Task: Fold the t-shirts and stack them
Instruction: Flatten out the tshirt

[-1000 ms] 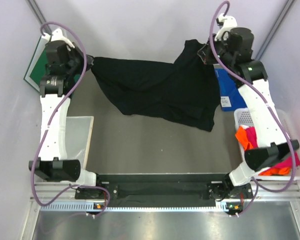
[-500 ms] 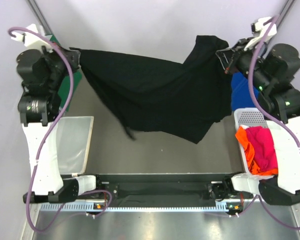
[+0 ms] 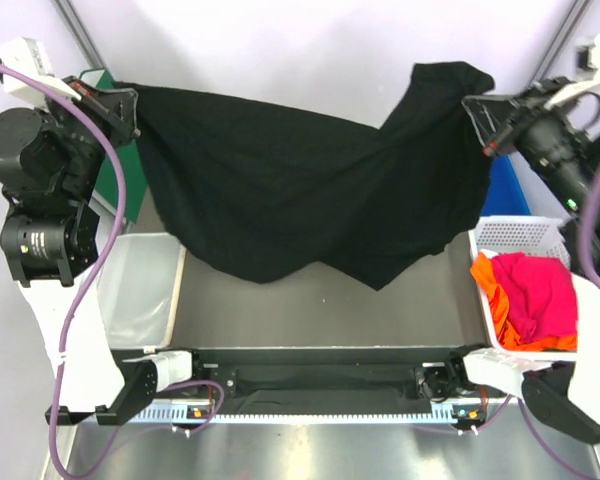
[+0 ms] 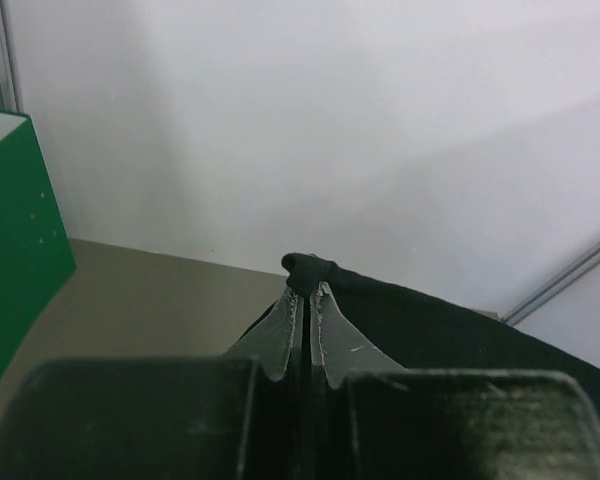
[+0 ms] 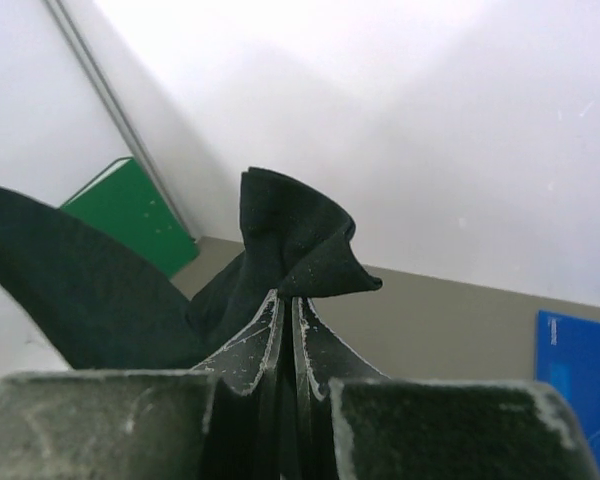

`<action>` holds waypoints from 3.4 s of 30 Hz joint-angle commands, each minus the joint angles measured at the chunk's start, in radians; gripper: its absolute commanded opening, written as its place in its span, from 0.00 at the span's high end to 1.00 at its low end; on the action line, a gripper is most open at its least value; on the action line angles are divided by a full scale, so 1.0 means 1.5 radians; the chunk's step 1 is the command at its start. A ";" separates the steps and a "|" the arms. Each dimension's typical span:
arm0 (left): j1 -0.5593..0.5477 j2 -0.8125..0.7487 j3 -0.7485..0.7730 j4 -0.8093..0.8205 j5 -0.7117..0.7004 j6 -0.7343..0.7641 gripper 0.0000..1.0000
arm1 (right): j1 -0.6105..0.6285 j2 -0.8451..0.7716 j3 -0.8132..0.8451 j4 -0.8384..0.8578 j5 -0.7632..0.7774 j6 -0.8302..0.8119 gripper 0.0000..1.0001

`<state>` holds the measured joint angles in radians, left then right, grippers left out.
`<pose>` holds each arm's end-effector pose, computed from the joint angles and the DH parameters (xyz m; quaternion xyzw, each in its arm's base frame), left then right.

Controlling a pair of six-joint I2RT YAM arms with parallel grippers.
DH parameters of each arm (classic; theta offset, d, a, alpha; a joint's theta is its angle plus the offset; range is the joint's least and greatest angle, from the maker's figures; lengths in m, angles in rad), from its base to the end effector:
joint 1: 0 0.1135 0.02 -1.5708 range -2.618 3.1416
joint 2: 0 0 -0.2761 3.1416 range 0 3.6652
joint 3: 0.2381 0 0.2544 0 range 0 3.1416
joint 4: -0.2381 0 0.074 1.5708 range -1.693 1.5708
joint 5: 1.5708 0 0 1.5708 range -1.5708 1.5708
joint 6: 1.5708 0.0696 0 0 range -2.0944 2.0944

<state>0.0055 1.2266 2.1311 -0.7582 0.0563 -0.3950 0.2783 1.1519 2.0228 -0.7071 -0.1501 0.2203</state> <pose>0.1744 -0.0030 0.6258 -0.1091 0.6445 -0.1645 0.7387 0.1529 0.0545 0.6168 -0.0759 0.6431 0.2346 0.7250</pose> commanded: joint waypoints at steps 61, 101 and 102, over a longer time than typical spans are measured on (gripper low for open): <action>-0.002 -0.113 0.104 0.012 -0.041 -0.060 1.00 | -0.007 -0.053 0.163 0.215 0.051 0.063 1.00; -0.002 0.313 -0.359 0.137 -0.102 -0.007 1.00 | -0.032 0.579 -0.091 0.253 0.117 -0.079 1.00; -0.001 0.337 -0.346 0.142 -0.100 -0.011 1.00 | -0.036 0.611 -0.054 0.242 0.115 -0.080 1.00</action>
<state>0.0044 1.6108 1.5299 -0.6506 -0.0738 -0.4076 0.2508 1.9289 1.7058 -0.3912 0.0254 0.1295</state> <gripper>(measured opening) 0.023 0.011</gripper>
